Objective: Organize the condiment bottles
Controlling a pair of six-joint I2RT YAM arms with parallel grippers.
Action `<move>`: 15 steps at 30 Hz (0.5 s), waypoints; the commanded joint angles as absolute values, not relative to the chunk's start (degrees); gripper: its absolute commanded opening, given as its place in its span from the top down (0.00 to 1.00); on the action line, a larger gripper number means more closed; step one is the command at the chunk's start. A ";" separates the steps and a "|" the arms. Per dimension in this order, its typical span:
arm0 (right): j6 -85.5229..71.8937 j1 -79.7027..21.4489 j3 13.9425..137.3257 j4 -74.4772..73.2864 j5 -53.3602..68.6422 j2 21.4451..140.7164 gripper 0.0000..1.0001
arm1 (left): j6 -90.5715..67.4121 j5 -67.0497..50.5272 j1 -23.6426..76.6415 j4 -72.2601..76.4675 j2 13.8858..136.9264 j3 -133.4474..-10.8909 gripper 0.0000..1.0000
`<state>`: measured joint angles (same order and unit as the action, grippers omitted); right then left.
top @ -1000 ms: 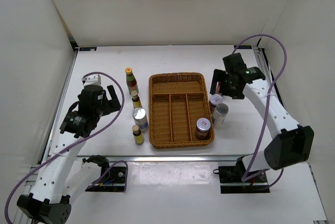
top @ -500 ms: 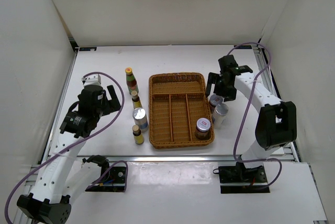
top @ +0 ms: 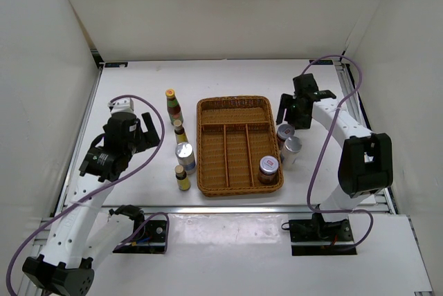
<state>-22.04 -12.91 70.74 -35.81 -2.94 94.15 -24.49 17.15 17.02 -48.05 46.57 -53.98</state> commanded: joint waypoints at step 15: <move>-20.65 -12.92 68.91 -39.55 -0.53 98.88 0.36 | -24.43 17.66 17.23 -48.16 47.20 -54.93 0.00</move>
